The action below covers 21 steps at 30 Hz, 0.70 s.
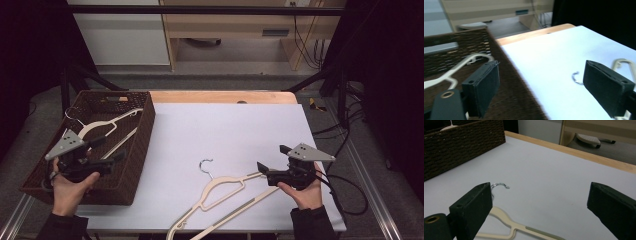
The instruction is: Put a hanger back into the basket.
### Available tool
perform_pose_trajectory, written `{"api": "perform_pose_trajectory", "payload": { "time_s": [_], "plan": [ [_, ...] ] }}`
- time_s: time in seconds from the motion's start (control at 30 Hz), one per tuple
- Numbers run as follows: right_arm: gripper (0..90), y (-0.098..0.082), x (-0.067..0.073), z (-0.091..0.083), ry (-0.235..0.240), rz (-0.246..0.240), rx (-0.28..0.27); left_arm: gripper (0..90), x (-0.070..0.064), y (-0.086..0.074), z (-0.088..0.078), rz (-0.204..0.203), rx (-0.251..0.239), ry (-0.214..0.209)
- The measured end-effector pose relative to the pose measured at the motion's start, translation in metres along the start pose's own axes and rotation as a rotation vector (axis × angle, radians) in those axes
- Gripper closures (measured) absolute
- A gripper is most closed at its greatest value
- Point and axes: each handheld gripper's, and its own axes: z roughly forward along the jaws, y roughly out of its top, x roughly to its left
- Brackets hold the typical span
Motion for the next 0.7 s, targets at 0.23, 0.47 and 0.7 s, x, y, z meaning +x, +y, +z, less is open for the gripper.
{"api": "perform_pose_trajectory", "payload": {
  "time_s": [0.23,0.47,0.7],
  "plan": [
    [5.0,0.004,0.007,0.005,0.012,0.000,-0.001,9.0,-0.027,-0.010,0.012,0.030,0.004,-0.046],
    [4.8,0.005,0.017,0.016,0.028,-0.006,0.016,8.6,-0.042,-0.015,0.015,0.043,0.005,-0.075],
    [6.0,0.007,0.033,0.033,0.053,-0.032,0.056,8.8,-0.057,-0.017,0.021,0.079,0.022,-0.112]
  ]
}}
